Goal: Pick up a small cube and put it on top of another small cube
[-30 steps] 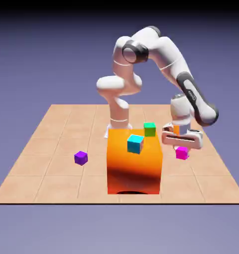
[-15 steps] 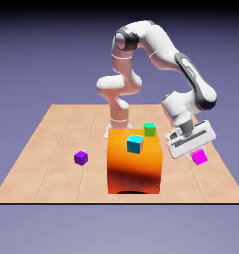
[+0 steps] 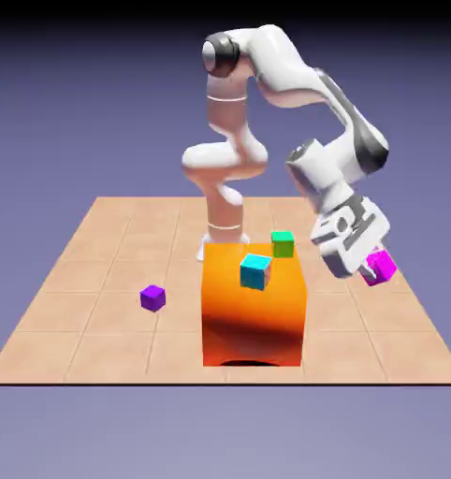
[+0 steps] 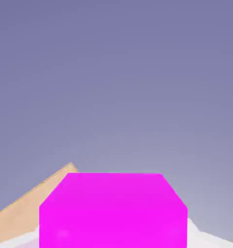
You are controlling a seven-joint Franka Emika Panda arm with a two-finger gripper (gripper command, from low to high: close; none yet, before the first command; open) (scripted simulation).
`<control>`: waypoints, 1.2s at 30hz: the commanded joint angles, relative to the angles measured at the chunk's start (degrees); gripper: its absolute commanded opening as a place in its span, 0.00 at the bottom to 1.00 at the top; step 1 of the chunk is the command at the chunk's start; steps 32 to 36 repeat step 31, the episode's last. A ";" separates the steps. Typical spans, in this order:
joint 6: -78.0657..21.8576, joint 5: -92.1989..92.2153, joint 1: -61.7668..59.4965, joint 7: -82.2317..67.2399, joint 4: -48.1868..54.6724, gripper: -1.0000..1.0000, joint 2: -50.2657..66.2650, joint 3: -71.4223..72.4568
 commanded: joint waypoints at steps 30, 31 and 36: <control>-26.06 -54.46 1.04 -13.80 -7.70 1.00 -12.93 -19.89; -28.54 -54.46 1.08 -13.78 -6.17 1.00 -13.90 -19.78; -28.54 -54.46 1.08 -13.78 -6.17 1.00 -13.90 -19.78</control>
